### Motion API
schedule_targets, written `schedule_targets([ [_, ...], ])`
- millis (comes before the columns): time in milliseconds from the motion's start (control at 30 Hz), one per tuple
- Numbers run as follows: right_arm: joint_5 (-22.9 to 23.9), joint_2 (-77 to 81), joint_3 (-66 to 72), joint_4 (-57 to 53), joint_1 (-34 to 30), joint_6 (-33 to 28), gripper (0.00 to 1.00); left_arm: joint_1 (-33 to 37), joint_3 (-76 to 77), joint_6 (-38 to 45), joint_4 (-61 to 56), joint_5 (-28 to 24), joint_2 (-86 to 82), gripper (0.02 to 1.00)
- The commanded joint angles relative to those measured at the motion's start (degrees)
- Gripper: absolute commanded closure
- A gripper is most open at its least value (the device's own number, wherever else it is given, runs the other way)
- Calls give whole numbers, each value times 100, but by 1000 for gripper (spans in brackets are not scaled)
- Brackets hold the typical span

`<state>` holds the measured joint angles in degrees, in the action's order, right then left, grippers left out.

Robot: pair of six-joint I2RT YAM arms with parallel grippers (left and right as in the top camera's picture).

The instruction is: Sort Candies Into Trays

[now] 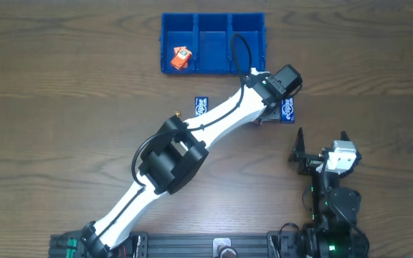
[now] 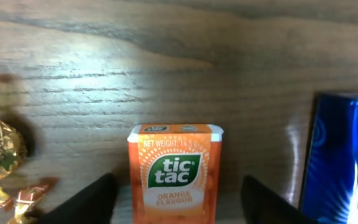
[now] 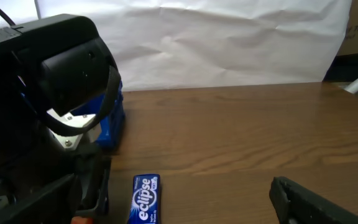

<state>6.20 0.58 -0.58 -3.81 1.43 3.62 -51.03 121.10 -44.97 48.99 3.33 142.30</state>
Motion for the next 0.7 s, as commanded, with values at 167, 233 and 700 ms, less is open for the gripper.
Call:
schedule_targets([
  [167,15,-42,13,-15,33,-50,5,-50,2,-28,22,98,310,584],
  [233,15,-42,13,-15,33,-50,1,-50,4,-28,24,109,310,614],
  [700,15,-42,13,-15,33,-50,1,579,101,1080,61,1237,-1845,654],
])
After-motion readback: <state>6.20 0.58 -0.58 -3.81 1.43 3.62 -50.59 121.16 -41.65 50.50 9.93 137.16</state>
